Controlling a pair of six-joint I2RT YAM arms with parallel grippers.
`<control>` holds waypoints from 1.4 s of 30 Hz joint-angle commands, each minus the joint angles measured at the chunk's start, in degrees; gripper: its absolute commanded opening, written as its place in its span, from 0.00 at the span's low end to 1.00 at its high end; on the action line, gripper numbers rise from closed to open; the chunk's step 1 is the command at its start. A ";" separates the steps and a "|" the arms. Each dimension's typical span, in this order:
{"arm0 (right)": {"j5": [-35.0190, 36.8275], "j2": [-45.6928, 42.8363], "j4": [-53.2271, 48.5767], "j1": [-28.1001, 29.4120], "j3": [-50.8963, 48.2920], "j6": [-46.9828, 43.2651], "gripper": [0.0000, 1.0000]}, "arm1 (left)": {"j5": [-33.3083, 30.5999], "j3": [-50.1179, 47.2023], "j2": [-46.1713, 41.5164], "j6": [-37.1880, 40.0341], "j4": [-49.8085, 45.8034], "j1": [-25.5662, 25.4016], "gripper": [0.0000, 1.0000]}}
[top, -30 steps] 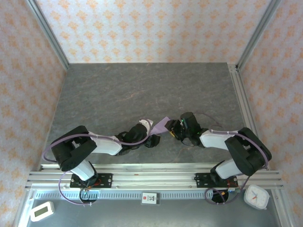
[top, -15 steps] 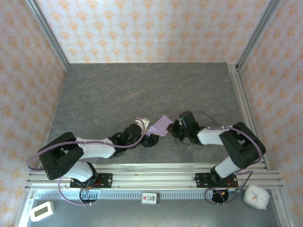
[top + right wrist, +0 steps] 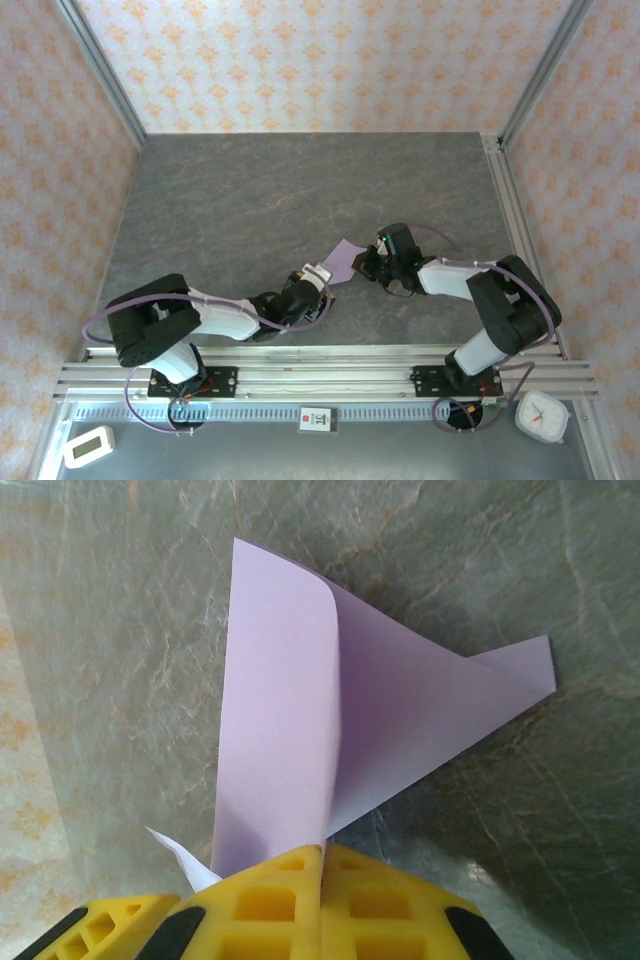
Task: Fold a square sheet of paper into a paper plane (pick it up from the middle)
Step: Fifth fold the wing at the center of the table.
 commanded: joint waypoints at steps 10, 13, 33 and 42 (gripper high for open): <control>-2.32 1.05 -3.96 -0.61 1.37 -3.57 0.00 | -8.26 4.20 6.88 5.04 4.99 -0.80 0.63; -2.37 0.97 -4.25 -0.74 1.41 -3.91 0.00 | -7.38 4.07 7.44 5.41 5.35 -0.80 0.54; -2.52 -0.96 -5.69 -3.13 6.09 -5.73 0.40 | 4.75 3.13 5.97 -0.10 3.98 0.09 0.00; -0.53 -10.67 -4.11 -4.23 2.13 -5.33 0.43 | 20.59 -0.74 6.42 -12.63 10.61 7.09 0.00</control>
